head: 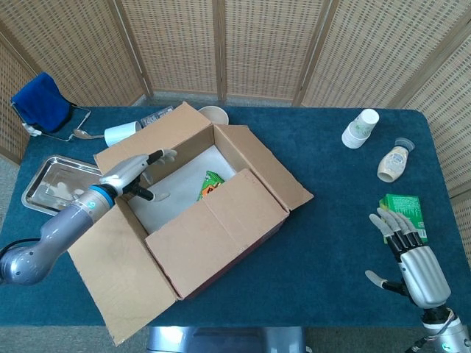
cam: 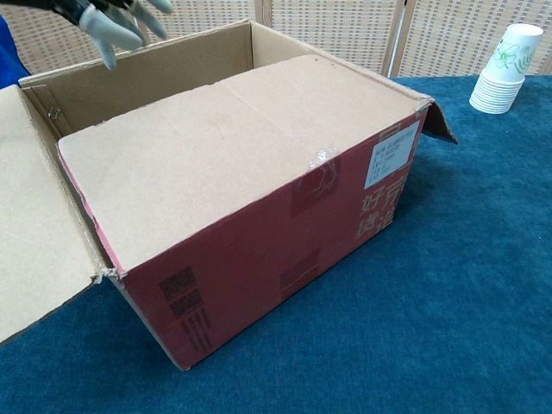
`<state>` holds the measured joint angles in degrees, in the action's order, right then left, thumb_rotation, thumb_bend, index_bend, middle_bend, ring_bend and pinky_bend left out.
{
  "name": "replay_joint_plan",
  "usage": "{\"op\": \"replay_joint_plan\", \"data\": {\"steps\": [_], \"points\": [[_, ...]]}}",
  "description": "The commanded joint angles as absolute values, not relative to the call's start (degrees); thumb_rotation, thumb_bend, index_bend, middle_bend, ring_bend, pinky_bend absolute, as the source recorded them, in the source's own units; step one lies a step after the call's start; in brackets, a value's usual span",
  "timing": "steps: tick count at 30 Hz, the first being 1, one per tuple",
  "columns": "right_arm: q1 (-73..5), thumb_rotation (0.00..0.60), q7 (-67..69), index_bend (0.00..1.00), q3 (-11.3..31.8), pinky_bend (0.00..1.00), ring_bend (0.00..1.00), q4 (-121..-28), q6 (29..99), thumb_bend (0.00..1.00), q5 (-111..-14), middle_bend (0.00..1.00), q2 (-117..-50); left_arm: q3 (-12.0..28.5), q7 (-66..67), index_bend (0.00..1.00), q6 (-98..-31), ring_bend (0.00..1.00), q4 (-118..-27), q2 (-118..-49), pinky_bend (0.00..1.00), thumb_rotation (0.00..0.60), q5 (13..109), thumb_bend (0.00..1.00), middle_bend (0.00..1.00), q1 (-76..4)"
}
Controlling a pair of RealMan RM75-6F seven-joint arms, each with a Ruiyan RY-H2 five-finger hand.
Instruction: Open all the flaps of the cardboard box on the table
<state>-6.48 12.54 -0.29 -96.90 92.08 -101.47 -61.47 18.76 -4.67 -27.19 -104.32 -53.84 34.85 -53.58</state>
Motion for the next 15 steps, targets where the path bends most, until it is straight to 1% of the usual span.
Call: {"op": "replay_joint_plan", "data": {"steps": [1, 4, 8, 15], "points": [[-6.5, 0.600, 12.6, 0.00, -0.3, 0.00, 0.00, -96.9, 92.1, 0.09, -101.5, 0.00, -61.4, 17.4, -5.5, 0.12, -26.2, 0.23, -103.8, -55.4, 0.47, 0.600, 32.5, 0.00, 0.21, -56.0], [-6.5, 0.600, 12.8, 0.00, -0.3, 0.00, 0.00, -96.9, 92.2, 0.09, -101.5, 0.00, -61.4, 16.5, -6.4, 0.10, -24.8, 0.27, -103.4, -56.3, 0.50, 0.600, 31.0, 0.00, 0.21, -57.9], [-6.5, 0.600, 13.0, 0.00, -0.3, 0.00, 0.00, -96.9, 92.3, 0.09, -101.5, 0.00, -61.3, 14.5, -6.6, 0.08, -24.3, 0.30, -102.9, -57.7, 0.51, 0.600, 29.4, 0.00, 0.24, -60.7], [-6.4, 0.600, 13.3, 0.00, -0.3, 0.00, 0.00, -96.8, 92.4, 0.09, -101.4, 0.00, -61.2, 13.4, -8.0, 0.07, -23.7, 0.33, -102.9, -58.9, 0.52, 0.600, 28.0, 0.00, 0.28, -63.1]]}}
